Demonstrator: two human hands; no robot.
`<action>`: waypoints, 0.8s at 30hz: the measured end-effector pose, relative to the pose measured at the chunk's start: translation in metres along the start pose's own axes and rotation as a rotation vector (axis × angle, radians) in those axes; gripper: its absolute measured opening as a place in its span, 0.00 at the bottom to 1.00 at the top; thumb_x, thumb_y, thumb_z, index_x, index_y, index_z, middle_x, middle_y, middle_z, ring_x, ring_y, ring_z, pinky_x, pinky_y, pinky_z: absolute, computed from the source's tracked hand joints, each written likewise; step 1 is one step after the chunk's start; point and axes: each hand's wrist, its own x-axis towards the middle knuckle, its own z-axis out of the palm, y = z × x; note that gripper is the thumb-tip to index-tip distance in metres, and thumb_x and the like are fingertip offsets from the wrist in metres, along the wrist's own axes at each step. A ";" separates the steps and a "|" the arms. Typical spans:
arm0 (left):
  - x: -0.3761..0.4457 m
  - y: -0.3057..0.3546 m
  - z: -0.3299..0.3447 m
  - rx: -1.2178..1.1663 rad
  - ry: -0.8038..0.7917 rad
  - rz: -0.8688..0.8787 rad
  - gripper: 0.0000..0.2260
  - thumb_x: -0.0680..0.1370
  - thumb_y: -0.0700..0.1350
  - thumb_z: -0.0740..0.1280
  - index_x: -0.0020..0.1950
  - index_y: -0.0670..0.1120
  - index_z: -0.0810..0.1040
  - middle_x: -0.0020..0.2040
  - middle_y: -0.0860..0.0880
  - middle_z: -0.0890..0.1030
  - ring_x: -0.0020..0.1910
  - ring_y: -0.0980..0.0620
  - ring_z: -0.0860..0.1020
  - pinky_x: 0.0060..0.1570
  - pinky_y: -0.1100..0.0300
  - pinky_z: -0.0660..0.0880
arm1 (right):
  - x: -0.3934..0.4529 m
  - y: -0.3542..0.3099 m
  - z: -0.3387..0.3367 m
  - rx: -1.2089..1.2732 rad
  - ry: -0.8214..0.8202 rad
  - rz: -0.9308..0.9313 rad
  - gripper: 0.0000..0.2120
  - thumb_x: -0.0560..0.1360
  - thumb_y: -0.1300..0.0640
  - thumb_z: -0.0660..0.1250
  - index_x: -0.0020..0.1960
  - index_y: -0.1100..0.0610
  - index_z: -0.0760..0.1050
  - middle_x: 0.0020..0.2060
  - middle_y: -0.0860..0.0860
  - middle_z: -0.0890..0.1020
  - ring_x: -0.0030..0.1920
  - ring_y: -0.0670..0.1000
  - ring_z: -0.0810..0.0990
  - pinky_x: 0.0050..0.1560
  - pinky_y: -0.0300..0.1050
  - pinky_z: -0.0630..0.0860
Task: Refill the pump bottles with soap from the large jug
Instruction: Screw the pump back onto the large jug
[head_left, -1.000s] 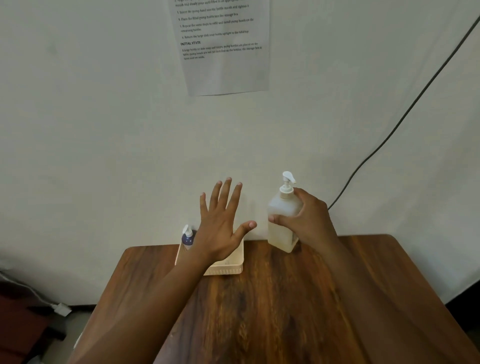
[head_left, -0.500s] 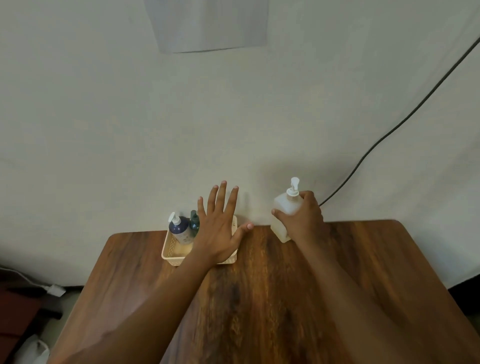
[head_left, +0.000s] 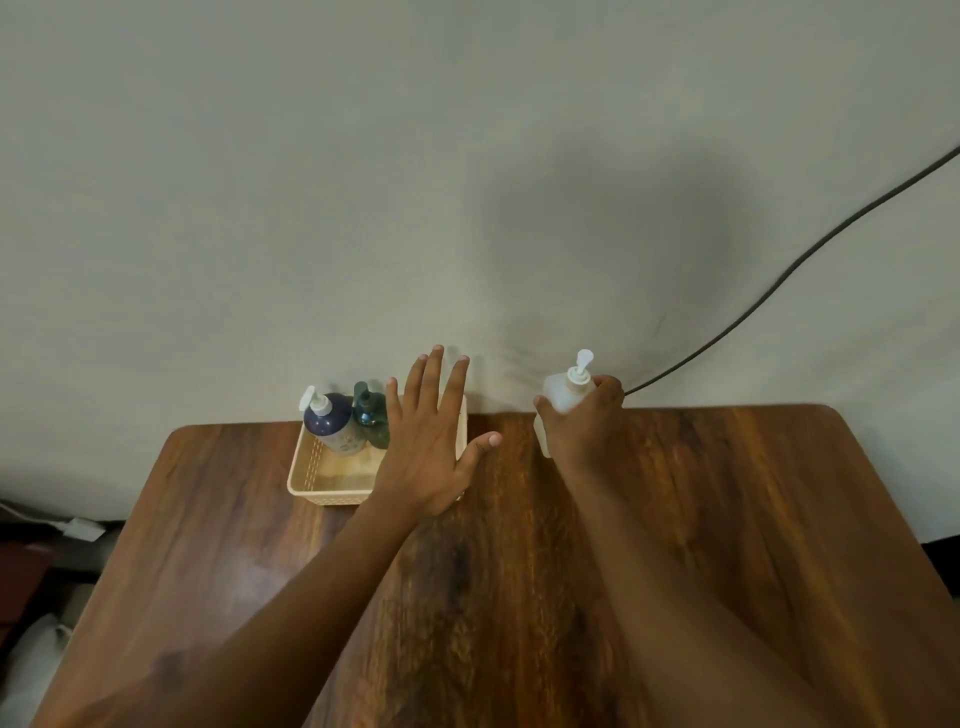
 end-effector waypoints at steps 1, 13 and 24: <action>0.001 -0.001 0.004 0.000 -0.004 -0.003 0.39 0.80 0.73 0.48 0.85 0.53 0.46 0.86 0.47 0.44 0.85 0.45 0.43 0.80 0.34 0.41 | 0.002 0.003 0.009 -0.003 0.003 0.011 0.36 0.62 0.46 0.83 0.61 0.56 0.68 0.57 0.53 0.76 0.54 0.55 0.79 0.51 0.53 0.81; -0.001 -0.014 0.034 -0.053 -0.053 -0.038 0.39 0.80 0.70 0.53 0.85 0.50 0.50 0.86 0.46 0.45 0.85 0.44 0.44 0.81 0.36 0.44 | 0.009 0.020 0.058 -0.067 0.104 0.014 0.37 0.61 0.46 0.82 0.61 0.58 0.69 0.58 0.56 0.76 0.56 0.57 0.77 0.56 0.54 0.77; -0.001 -0.020 0.019 -0.011 -0.057 -0.041 0.40 0.80 0.71 0.53 0.85 0.49 0.48 0.86 0.46 0.46 0.85 0.44 0.45 0.81 0.35 0.44 | 0.003 0.008 0.055 -0.126 0.057 0.049 0.47 0.59 0.38 0.81 0.68 0.58 0.66 0.62 0.58 0.75 0.60 0.59 0.75 0.59 0.55 0.75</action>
